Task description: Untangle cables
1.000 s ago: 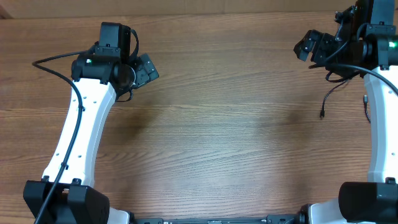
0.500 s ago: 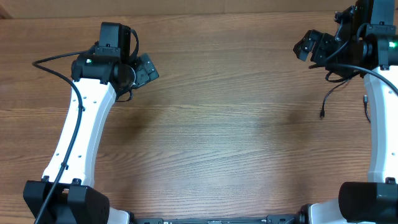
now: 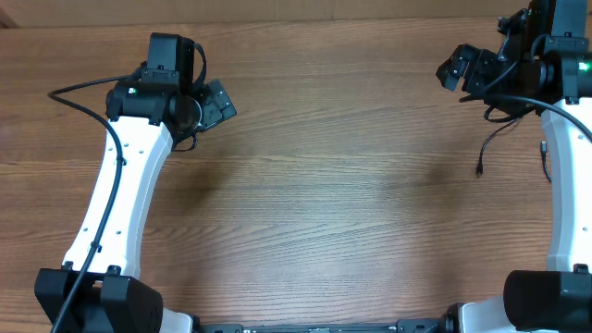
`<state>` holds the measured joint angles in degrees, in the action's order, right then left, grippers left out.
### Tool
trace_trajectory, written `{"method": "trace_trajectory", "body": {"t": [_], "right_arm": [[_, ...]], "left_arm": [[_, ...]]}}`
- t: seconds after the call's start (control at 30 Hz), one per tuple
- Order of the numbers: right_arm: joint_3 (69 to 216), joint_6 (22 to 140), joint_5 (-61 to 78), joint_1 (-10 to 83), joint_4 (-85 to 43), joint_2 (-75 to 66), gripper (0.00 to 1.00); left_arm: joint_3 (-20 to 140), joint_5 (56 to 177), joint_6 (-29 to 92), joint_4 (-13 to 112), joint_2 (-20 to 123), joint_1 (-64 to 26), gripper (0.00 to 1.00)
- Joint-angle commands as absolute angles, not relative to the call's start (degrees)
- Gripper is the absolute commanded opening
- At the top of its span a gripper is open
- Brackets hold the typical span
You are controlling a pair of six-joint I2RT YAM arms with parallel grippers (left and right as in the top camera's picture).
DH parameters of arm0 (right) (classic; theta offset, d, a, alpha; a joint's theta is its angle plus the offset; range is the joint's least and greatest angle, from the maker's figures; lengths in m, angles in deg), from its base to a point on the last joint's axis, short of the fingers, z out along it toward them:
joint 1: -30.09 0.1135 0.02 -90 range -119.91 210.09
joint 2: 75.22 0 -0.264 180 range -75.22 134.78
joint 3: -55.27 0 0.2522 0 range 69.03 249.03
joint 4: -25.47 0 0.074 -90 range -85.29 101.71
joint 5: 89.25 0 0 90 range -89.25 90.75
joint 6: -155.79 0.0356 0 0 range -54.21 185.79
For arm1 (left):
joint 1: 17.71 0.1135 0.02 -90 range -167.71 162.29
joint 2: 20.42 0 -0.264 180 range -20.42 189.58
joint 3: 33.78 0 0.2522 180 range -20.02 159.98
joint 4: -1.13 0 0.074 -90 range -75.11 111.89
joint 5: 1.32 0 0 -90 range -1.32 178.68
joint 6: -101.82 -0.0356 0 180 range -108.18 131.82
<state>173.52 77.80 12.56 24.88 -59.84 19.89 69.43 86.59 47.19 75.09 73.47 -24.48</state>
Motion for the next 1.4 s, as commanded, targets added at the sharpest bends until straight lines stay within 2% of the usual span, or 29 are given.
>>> {"method": "trace_trajectory", "body": {"t": [0.0,0.43,0.93,1.37], "right_arm": [[174.11,78.2,13.04,24.79,-59.55,19.15,1.0],[174.11,78.2,13.04,24.79,-59.55,19.15,1.0],[174.11,78.2,13.04,24.79,-59.55,19.15,1.0],[174.11,78.2,13.04,24.79,-59.55,19.15,1.0]], "left_arm": [[70.09,86.81,46.5,75.05,73.58,-24.85,1.0],[70.09,86.81,46.5,75.05,71.89,-24.87,1.0],[70.09,86.81,46.5,75.07,53.95,-24.87,1.0],[70.09,86.81,46.5,75.09,44.94,-24.87,1.0]]}}
